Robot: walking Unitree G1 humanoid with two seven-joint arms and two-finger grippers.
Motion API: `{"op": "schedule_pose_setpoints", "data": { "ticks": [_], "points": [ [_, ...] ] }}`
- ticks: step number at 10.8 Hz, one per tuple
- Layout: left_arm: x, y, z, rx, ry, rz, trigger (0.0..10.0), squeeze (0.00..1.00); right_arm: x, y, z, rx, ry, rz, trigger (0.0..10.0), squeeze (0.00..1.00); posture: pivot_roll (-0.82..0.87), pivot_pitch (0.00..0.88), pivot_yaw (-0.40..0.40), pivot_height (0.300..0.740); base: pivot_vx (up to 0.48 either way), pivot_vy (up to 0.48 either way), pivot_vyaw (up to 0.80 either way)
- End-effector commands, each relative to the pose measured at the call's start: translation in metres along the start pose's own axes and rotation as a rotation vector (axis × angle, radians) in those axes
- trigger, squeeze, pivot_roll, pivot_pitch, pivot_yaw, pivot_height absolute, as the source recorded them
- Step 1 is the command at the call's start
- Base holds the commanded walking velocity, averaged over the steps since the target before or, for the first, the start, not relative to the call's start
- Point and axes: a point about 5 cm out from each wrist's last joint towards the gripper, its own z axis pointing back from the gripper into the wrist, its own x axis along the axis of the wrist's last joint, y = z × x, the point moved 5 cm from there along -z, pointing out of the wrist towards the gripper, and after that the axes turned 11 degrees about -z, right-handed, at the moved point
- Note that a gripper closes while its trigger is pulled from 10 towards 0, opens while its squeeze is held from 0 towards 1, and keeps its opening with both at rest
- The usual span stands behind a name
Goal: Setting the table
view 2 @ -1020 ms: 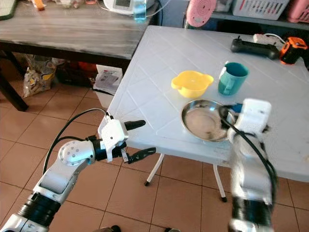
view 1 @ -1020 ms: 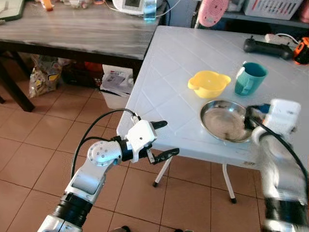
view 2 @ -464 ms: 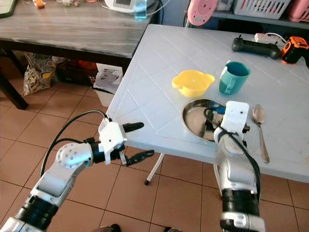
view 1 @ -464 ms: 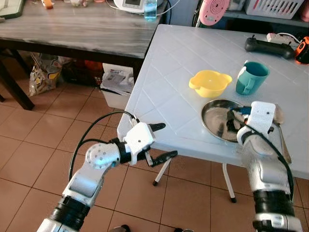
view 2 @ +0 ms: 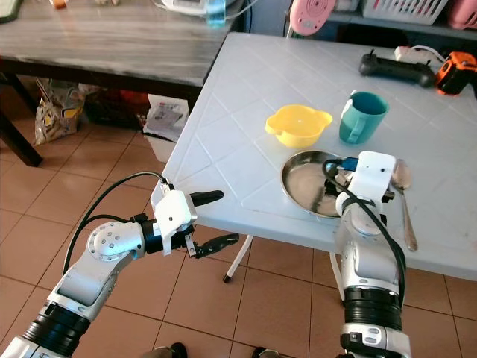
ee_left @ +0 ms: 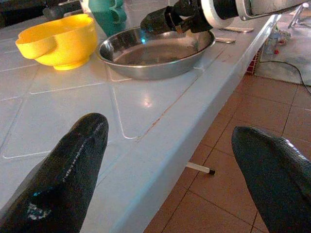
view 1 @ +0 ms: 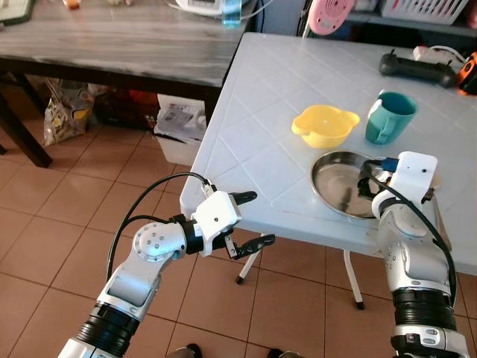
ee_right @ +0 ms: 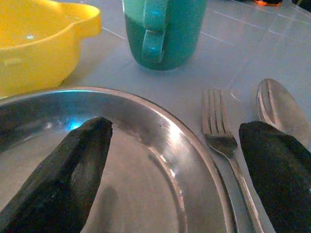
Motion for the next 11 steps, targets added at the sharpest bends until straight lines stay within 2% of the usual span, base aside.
{"op": "schedule_pose_setpoints", "data": {
  "ticks": [1, 3, 6, 7, 9, 11],
  "points": [
    [0.003, -0.003, -0.001, -0.019, 0.001, -0.016, 10.0, 0.0, 0.002, -0.002, 0.0, -0.005, 0.007, -0.014, 10.0, 0.0, 0.11, 0.182, -0.036, 0.74, 0.0, 0.0, 0.0],
    [0.002, -0.004, -0.001, -0.026, 0.003, -0.017, 10.0, 0.0, -0.013, 0.002, 0.006, 0.018, 0.075, -0.033, 10.0, 0.0, 0.11, 0.185, -0.034, 0.74, 0.0, 0.0, 0.0],
    [0.003, -0.006, -0.001, -0.035, 0.0, -0.02, 10.0, 0.0, -0.02, 0.005, 0.012, 0.024, 0.131, -0.09, 10.0, 0.0, 0.11, 0.187, -0.032, 0.74, 0.0, 0.0, 0.0],
    [0.003, -0.007, -0.001, -0.036, 0.0, -0.019, 10.0, 0.0, -0.007, 0.009, 0.014, 0.048, 0.079, -0.086, 10.0, 0.0, 0.11, 0.188, -0.031, 0.74, 0.0, 0.0, 0.0],
    [0.003, -0.007, -0.002, -0.036, -0.001, -0.02, 10.0, 0.0, 0.005, 0.004, 0.016, 0.029, 0.043, -0.104, 10.0, 0.0, 0.11, 0.188, -0.028, 0.74, 0.0, 0.0, 0.0],
    [0.003, -0.005, -0.002, -0.034, 0.002, -0.024, 10.0, 0.0, 0.021, 0.008, 0.024, 0.028, 0.003, -0.137, 10.0, 0.0, 0.11, 0.188, -0.028, 0.74, 0.0, 0.0, 0.0]
  ]
}}
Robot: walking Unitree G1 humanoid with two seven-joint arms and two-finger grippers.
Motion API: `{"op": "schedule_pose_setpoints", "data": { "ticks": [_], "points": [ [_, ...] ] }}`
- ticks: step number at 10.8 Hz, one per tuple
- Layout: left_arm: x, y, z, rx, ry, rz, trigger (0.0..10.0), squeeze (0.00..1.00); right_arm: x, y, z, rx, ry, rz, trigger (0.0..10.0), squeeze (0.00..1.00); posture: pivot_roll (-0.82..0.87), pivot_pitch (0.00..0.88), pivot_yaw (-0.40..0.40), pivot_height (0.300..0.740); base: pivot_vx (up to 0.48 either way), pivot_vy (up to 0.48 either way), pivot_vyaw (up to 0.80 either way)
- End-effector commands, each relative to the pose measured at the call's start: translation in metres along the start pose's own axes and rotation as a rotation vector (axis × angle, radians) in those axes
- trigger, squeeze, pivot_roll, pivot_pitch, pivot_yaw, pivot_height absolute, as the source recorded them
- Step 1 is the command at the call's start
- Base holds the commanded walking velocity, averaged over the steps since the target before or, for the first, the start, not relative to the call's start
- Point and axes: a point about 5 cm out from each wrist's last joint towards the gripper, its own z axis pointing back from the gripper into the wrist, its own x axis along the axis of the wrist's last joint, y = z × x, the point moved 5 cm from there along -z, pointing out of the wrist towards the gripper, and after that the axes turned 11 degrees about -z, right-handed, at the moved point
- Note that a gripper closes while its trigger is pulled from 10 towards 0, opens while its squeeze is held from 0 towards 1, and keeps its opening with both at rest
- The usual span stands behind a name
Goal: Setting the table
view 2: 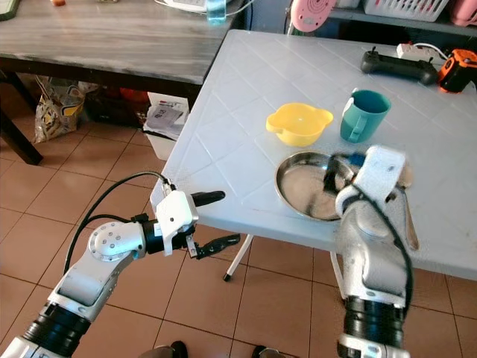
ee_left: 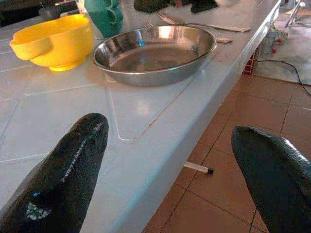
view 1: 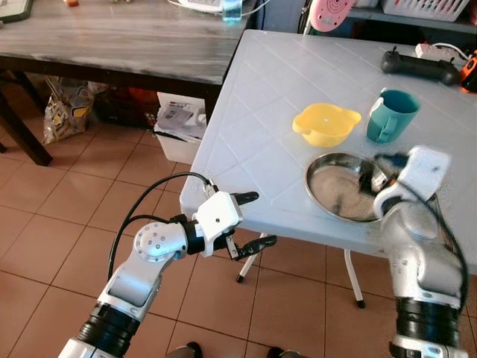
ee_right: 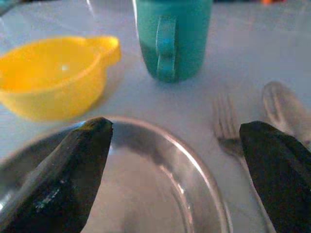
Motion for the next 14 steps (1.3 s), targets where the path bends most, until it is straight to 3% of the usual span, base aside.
{"op": "schedule_pose_setpoints", "data": {
  "ticks": [1, 4, 7, 10, 13, 14],
  "points": [
    [0.001, -0.004, 0.0, -0.026, 0.008, -0.015, 10.0, 0.0, 0.0, -0.006, 0.007, -0.028, 0.01, -0.02, 10.0, 0.0, 0.11, 0.186, -0.03, 0.74, 0.0, 0.0, 0.0],
    [0.0, -0.004, -0.001, -0.025, 0.009, -0.017, 10.0, 0.0, -0.018, -0.015, 0.018, -0.056, 0.096, -0.068, 10.0, 0.0, 0.11, 0.177, -0.033, 0.74, 0.0, 0.0, 0.0],
    [0.001, -0.005, -0.002, -0.033, 0.005, -0.018, 10.0, 0.0, -0.029, -0.02, 0.025, -0.067, 0.144, -0.046, 10.0, 0.0, 0.1, 0.175, -0.033, 0.74, 0.0, 0.0, 0.0],
    [0.002, -0.006, -0.003, -0.041, 0.003, -0.021, 10.0, 0.0, -0.037, -0.018, 0.014, -0.05, 0.167, -0.022, 10.0, 0.0, 0.1, 0.181, -0.024, 0.74, 0.0, 0.0, 0.0],
    [0.002, -0.006, -0.001, -0.045, 0.007, -0.026, 10.0, 0.0, -0.041, -0.014, 0.006, -0.032, 0.185, -0.063, 10.0, 0.0, 0.12, 0.194, -0.022, 0.74, 0.0, 0.0, 0.0],
    [0.002, -0.007, 0.001, -0.043, 0.011, -0.024, 10.0, 0.0, -0.041, -0.014, 0.004, -0.031, 0.181, -0.083, 4.4, 0.0, 0.12, 0.198, -0.022, 0.74, 0.0, 0.0, 0.0]
  ]
}}
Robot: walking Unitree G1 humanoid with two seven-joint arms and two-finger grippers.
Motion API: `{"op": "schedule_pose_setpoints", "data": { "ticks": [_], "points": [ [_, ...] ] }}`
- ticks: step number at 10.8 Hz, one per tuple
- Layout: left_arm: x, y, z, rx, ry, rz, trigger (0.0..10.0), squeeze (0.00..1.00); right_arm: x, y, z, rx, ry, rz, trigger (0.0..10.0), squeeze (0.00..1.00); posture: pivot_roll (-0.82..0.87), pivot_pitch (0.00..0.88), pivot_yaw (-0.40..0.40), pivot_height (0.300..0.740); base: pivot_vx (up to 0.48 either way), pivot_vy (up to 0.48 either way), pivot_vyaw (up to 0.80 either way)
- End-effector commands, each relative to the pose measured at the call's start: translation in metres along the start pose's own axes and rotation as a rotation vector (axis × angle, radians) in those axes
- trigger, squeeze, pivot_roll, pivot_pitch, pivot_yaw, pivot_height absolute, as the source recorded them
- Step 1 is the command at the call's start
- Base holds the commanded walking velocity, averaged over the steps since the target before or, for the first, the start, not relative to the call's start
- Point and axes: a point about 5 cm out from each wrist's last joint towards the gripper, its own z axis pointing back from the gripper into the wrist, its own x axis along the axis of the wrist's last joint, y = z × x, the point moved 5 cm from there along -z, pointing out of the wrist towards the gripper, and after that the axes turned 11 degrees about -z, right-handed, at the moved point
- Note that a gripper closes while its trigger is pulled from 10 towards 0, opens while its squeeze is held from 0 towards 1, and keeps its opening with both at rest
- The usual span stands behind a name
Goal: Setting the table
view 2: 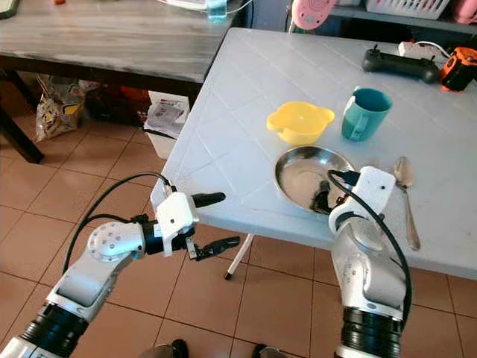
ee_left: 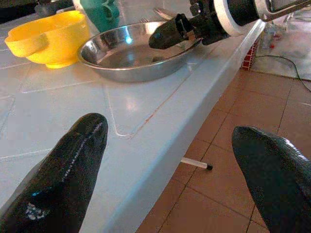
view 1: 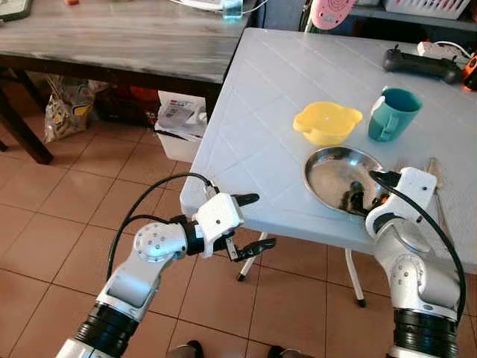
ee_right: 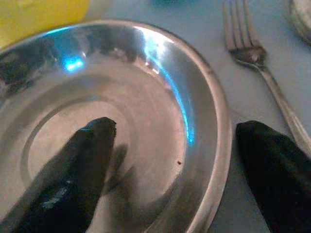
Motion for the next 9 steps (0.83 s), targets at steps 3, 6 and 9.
{"op": "schedule_pose_setpoints", "data": {
  "ticks": [3, 6, 9],
  "points": [
    [0.001, -0.005, -0.001, -0.029, 0.006, -0.012, 10.0, 0.0, 0.009, 0.009, -0.001, 0.041, -0.019, -0.101, 0.0, 0.0, 0.12, 0.196, -0.022, 0.74, 0.0, 0.0, 0.0],
    [0.001, -0.006, -0.002, -0.04, 0.007, -0.021, 10.0, 0.0, 0.005, 0.006, -0.001, 0.038, 0.004, -0.168, 0.0, 0.0, 0.11, 0.197, -0.018, 0.74, 0.0, 0.0, 0.0],
    [0.0, -0.006, -0.002, -0.042, 0.007, -0.021, 10.0, 0.0, -0.004, 0.006, 0.001, 0.029, 0.038, -0.178, 0.0, 0.0, 0.11, 0.199, -0.02, 0.74, 0.0, 0.0, 0.0]
  ]
}}
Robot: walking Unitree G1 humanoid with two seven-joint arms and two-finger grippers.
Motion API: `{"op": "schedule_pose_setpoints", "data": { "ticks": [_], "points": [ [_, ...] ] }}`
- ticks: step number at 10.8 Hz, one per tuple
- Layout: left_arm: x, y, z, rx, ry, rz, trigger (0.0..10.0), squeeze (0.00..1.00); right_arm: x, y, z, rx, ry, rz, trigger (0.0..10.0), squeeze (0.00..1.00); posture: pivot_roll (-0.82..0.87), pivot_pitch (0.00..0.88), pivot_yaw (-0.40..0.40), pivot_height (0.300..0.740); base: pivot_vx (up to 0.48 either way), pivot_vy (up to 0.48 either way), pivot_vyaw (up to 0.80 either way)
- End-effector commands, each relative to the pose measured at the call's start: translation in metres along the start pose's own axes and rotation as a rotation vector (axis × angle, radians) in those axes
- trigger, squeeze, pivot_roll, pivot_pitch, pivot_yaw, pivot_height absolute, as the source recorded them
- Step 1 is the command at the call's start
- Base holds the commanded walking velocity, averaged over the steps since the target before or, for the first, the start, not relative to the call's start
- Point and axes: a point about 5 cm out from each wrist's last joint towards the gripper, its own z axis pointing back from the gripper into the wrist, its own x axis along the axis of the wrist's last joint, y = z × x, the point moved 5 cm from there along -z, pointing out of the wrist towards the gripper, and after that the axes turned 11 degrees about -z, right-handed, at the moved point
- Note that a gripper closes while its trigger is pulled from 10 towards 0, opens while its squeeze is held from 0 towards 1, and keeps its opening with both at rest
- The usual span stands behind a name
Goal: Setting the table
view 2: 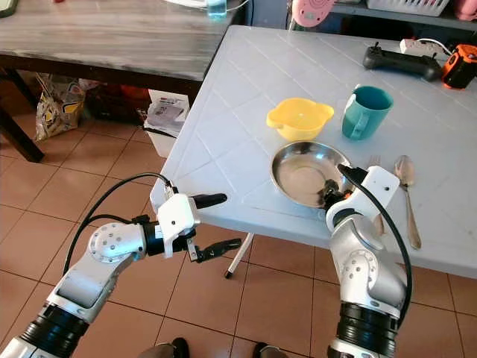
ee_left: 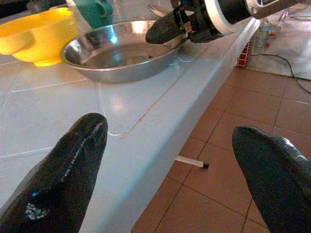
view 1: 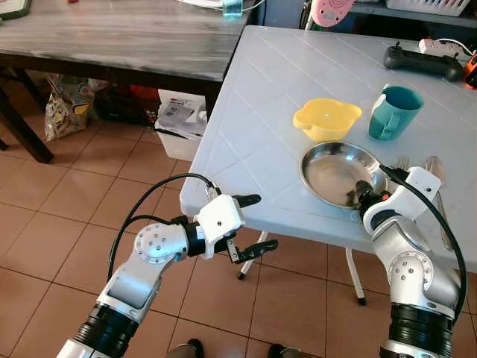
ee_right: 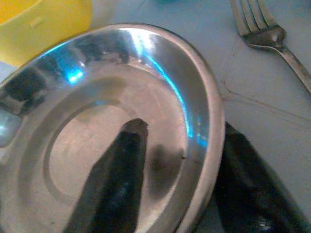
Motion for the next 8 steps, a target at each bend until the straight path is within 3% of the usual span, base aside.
{"op": "schedule_pose_setpoints", "data": {
  "ticks": [1, 8],
  "points": [
    [0.0, -0.003, -0.001, -0.024, 0.01, -0.019, 10.0, 0.0, -0.006, -0.006, 0.001, -0.017, 0.028, -0.015, 0.0, 0.0, 0.12, 0.198, -0.021, 0.74, 0.0, 0.0, 0.0],
    [0.001, 0.0, -0.001, -0.011, 0.008, 0.013, 10.0, 0.0, -0.026, -0.012, 0.005, -0.02, 0.1, -0.024, 0.0, 0.0, 0.12, 0.197, -0.021, 0.74, 0.0, 0.0, 0.0]
  ]
}}
